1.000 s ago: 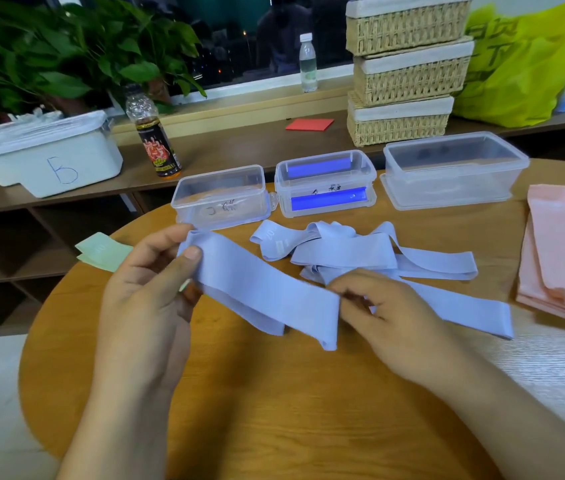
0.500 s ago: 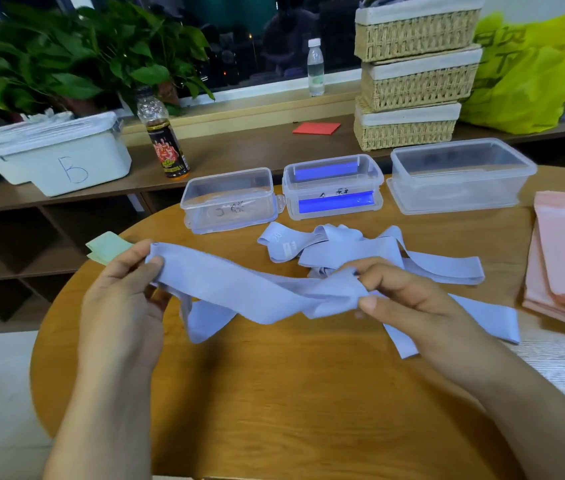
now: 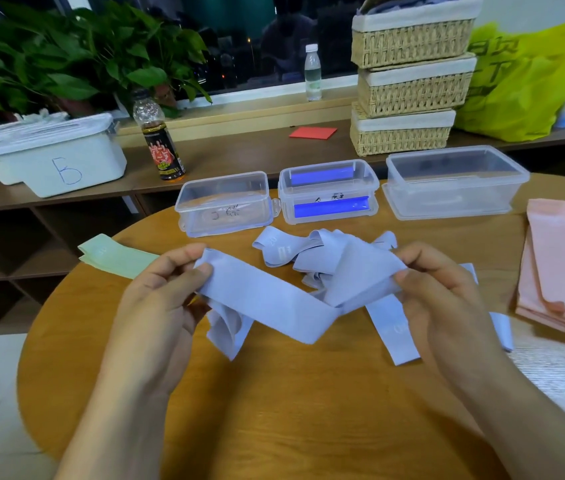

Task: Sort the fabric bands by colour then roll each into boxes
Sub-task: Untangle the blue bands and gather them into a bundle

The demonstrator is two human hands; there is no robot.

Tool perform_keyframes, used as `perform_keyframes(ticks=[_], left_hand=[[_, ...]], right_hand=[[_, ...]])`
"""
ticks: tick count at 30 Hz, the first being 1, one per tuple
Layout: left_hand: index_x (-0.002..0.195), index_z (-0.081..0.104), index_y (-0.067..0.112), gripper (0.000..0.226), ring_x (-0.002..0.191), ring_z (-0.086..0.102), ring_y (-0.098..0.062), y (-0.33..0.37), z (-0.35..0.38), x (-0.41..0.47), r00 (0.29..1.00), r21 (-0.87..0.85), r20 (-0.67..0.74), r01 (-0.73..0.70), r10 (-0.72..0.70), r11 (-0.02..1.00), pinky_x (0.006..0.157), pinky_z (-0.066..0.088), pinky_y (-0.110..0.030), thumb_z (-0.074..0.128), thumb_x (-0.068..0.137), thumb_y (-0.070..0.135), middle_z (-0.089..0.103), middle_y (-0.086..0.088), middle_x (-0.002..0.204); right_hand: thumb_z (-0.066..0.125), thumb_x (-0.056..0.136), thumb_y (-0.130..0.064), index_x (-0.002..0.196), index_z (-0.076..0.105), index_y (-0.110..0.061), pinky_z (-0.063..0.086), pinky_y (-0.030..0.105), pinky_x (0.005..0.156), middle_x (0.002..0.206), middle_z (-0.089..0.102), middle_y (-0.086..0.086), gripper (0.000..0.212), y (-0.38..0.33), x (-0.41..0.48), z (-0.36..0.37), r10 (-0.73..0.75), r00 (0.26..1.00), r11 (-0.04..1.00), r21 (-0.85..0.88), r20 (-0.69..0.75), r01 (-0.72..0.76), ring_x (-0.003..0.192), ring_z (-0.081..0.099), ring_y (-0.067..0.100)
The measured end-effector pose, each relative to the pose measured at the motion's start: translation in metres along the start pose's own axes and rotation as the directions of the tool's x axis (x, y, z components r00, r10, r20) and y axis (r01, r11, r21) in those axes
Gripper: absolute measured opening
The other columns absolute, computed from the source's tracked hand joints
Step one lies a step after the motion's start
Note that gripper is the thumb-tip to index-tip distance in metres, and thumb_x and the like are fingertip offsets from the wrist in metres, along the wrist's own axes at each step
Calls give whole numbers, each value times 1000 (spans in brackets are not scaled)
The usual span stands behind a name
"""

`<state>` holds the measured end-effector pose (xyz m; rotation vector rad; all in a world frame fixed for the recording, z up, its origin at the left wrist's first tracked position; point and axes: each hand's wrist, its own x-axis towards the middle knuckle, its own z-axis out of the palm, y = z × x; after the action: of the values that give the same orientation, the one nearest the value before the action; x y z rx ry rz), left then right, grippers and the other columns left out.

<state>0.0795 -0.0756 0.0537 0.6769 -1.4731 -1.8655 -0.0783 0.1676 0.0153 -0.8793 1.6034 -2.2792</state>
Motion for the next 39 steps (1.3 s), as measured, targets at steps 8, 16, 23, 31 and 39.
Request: perform_keyframes(ticks=[8, 16, 23, 31, 39], left_hand=[[124, 72, 7, 28, 90, 71, -17, -3, -1, 4, 999, -40, -8, 41, -41, 998, 78, 60, -27, 62, 99, 0, 69, -11, 108], [117, 74, 11, 26, 95, 68, -22, -3, -8, 6, 999, -18, -26, 47, -48, 999, 88, 55, -37, 63, 97, -1, 62, -14, 108], [120, 73, 8, 26, 95, 69, -23, -9, -7, 10, 998, -19, -32, 58, -59, 998, 86, 57, -37, 62, 98, -2, 65, -14, 108], [118, 72, 8, 24, 87, 71, -18, -13, -9, 15, 996, -32, -64, 55, -57, 998, 84, 57, -35, 61, 99, -3, 73, -9, 101], [110, 72, 11, 23, 83, 73, -15, -10, -21, 21, 993, -62, -99, 57, -63, 996, 76, 62, -28, 58, 100, -5, 78, -2, 91]], right_hand=[[44, 108, 4, 108, 79, -21, 47, 12, 78, 83, 71, -10, 42, -15, -6, 4, 146, 974, 977, -178, 174, -115, 83, 63, 2], [47, 108, -5, 108, 77, -40, 51, 48, 76, 73, 54, 2, 47, -3, 0, 7, 187, 981, 913, -376, 45, -156, 72, 52, 19], [54, 101, 2, 104, 82, -21, 65, 41, 68, 112, 71, 17, 37, -4, 7, -3, 444, 885, 881, -109, -144, -460, 96, 77, 29], [71, 97, -11, 102, 81, -8, 57, 42, 88, 97, 75, 11, 12, -1, 7, -11, 445, 896, 880, -192, 15, -434, 94, 69, 25], [58, 84, -31, 68, 61, 2, 51, 33, 73, 70, 55, 17, 36, -14, 1, -17, 463, 848, 868, 64, 258, -493, 75, 53, 33]])
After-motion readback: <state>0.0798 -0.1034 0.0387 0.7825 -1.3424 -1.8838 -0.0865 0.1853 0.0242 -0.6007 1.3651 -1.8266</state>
